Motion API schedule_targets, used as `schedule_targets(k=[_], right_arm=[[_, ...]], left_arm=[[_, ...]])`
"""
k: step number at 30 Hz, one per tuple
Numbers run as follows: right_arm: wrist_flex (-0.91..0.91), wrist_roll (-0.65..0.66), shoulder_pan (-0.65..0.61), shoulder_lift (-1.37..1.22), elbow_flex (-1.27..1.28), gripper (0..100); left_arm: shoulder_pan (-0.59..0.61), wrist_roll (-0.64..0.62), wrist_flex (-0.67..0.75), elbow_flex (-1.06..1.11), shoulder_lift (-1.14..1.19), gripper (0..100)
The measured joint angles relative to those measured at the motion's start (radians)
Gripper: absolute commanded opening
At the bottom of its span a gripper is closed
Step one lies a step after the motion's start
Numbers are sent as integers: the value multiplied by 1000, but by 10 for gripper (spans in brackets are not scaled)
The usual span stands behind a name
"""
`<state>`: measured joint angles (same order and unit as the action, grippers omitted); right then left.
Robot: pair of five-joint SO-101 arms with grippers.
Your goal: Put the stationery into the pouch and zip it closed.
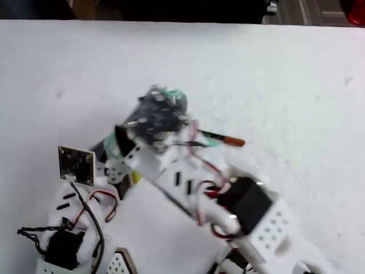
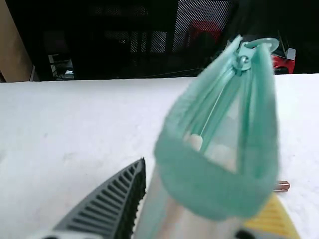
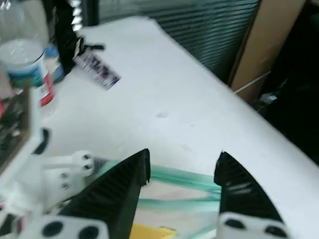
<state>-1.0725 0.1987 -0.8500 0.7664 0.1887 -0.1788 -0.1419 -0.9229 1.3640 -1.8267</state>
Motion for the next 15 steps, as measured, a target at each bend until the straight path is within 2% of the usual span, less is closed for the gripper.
schedule_targets(k=[6, 11, 15], right_arm=[[-18, 0, 267, 14, -54, 194], [-63, 6, 509, -107, -54, 194], [-101, 115, 628, -213, -54, 194]], left_arm=[[0, 0, 0, 0, 0, 286], [0, 0, 0, 0, 0, 286], [0, 0, 0, 0, 0, 286]])
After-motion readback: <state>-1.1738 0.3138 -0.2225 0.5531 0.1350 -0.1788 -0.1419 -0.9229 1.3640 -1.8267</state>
